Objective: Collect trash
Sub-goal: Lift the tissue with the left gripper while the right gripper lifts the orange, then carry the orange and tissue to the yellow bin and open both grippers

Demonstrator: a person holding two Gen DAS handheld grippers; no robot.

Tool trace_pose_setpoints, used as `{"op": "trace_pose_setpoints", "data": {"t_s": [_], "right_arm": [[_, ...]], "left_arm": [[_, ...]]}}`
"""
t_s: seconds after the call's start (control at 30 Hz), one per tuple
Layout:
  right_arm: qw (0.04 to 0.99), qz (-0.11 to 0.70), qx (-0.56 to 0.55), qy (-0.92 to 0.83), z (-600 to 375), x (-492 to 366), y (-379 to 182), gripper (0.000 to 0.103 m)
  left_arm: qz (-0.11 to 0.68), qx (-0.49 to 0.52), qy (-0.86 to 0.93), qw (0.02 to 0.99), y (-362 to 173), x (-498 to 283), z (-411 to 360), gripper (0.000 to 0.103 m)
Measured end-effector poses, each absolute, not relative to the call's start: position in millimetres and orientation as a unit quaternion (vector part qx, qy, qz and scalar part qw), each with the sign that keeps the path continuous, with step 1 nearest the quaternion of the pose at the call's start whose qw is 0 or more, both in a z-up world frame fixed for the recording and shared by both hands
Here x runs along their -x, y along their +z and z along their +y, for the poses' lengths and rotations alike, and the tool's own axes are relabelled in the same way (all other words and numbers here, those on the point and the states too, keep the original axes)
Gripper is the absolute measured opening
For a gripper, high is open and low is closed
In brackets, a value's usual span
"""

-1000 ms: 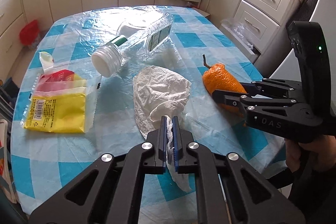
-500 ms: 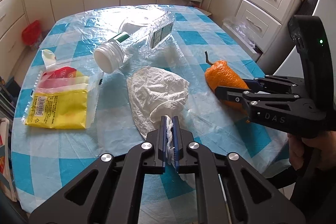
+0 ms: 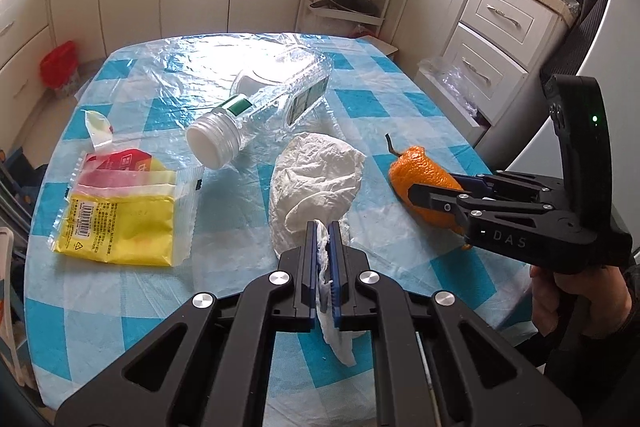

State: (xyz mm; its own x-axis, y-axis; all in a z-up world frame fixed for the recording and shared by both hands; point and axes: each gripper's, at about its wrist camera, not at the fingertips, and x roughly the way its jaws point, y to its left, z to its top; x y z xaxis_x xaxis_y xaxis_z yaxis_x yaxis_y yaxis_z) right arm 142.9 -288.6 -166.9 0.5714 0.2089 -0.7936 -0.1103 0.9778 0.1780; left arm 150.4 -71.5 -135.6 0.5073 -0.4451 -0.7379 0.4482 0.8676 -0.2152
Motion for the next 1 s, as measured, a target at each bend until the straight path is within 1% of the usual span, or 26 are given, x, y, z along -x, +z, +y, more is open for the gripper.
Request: {"op": "trace_pose_setpoints", "data": {"t_s": [0.47,0.7,1.0], "right_arm": [[0.899,0.419,-0.093,0.091,-311.9,-138.5,-152.1,0.033],[0.905,0.404,-0.114,0.074,-334.5,-132.0,-146.6,0.033],[0.909,0.386,-0.151,0.031,-376.7,-119.8,-143.1,0.033]], "left_arm": [[0.409,0.017,-0.236,0.881,-126.4,-163.7,-71.0,0.005],[0.406,0.011,-0.241,0.881,-125.7,-166.8,-87.3,0.005],[0.383,-0.017,-0.257,0.887,-112.8,-156.8,-115.1,0.005]]}}
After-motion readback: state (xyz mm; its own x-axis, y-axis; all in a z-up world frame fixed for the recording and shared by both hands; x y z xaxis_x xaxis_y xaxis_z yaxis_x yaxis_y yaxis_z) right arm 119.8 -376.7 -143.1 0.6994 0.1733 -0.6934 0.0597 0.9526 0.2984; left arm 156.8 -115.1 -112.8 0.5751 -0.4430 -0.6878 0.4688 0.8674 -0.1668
